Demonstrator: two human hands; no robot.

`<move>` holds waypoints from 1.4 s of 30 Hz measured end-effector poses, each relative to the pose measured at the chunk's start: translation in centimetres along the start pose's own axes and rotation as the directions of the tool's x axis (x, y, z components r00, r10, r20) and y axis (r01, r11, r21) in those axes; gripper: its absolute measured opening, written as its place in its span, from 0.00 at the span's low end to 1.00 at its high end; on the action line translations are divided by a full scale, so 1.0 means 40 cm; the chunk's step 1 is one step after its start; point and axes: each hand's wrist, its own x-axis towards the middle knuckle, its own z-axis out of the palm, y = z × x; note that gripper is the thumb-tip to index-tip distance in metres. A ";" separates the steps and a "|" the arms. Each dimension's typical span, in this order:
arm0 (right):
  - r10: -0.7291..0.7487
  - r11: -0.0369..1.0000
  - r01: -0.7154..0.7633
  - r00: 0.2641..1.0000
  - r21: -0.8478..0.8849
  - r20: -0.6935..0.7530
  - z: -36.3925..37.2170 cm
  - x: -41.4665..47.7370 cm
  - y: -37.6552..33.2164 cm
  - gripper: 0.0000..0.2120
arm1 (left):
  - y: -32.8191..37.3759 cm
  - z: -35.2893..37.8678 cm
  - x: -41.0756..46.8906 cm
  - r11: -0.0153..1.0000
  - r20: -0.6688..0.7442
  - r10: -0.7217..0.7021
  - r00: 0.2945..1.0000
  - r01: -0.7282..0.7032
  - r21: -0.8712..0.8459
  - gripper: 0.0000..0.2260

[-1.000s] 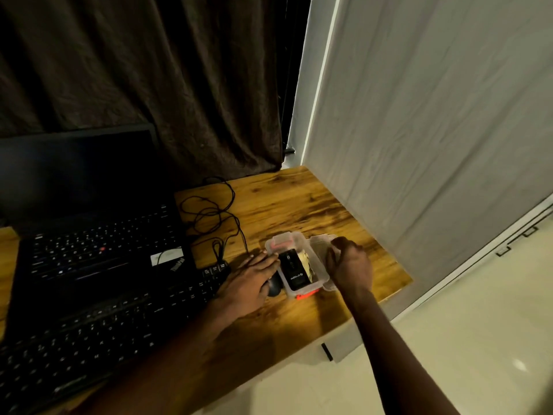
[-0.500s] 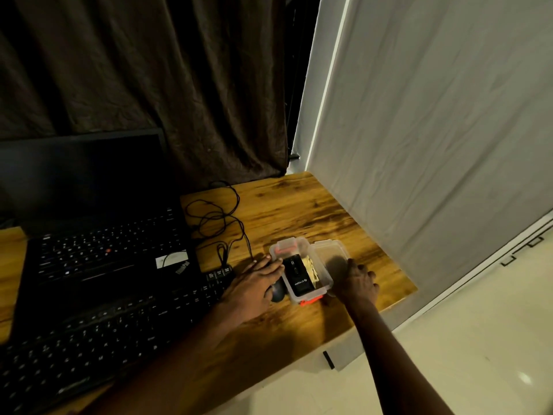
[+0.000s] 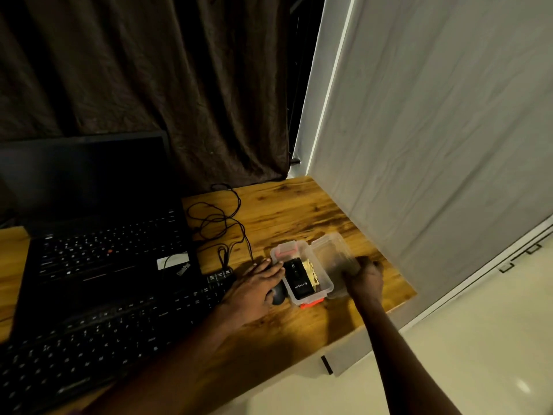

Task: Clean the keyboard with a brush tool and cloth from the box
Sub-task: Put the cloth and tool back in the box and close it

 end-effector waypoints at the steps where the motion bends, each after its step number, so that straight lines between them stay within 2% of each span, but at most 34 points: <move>1: -0.049 0.996 0.049 0.999 0.069 -0.013 0.000 0.010 -0.004 0.14 | 0.000 0.000 0.000 1.000 -0.001 0.004 1.000 -0.004 0.001 0.28; 4: -0.144 0.973 0.159 0.985 0.166 -0.100 -0.020 -0.008 -0.063 0.11 | -0.002 -0.001 -0.001 1.000 -0.007 0.014 1.000 -0.014 -0.001 0.28; 7: -0.359 0.892 0.379 0.925 0.246 -0.126 -0.011 -0.066 -0.135 0.08 | -0.002 0.004 -0.004 1.000 -0.015 0.021 1.000 -0.021 0.001 0.28; 10: -0.515 0.848 0.512 0.857 0.139 -0.017 0.029 -0.118 -0.150 0.14 | -0.006 0.010 -0.004 0.998 -0.025 0.037 0.999 -0.036 0.048 0.28; 12: -0.520 0.854 0.519 0.852 0.035 0.065 0.056 -0.146 -0.140 0.21 | -0.014 0.011 -0.004 0.997 -0.012 0.035 0.999 -0.034 0.069 0.29; 14: -0.550 0.831 0.555 0.830 -0.044 0.092 0.075 -0.168 -0.132 0.23 | -0.022 0.013 -0.005 0.998 0.002 0.030 1.000 -0.030 0.063 0.29; 18: -0.565 0.790 0.596 0.800 -0.147 0.202 0.096 -0.180 -0.105 0.29 | -0.033 0.002 -0.007 0.999 -0.063 -0.052 0.997 0.052 -0.003 0.28; 23: -0.584 0.748 0.644 0.753 -0.158 0.303 0.088 -0.174 -0.074 0.33 | -0.040 -0.024 0.020 0.982 -0.101 -0.145 0.984 0.131 -0.135 0.26; 29: -0.579 0.728 0.661 0.736 -0.184 0.352 0.083 -0.161 -0.071 0.31 | -0.024 -0.036 0.072 0.939 -0.005 -0.221 0.975 0.211 -0.271 0.27; 34: -0.660 0.716 0.695 0.705 -0.069 0.259 0.071 -0.165 -0.061 0.24 | -0.006 -0.037 0.112 0.953 0.061 -0.186 0.981 0.195 -0.231 0.28; 37: -0.627 0.727 0.681 0.710 -0.089 0.320 0.072 -0.177 -0.049 0.25 | 0.001 -0.037 0.123 0.960 0.141 -0.188 0.972 0.212 -0.184 0.28; 42: -0.629 0.717 0.692 0.696 -0.088 0.346 0.069 -0.175 -0.046 0.24 | 0.017 -0.063 0.132 0.985 0.139 -0.173 0.975 0.172 0.024 0.28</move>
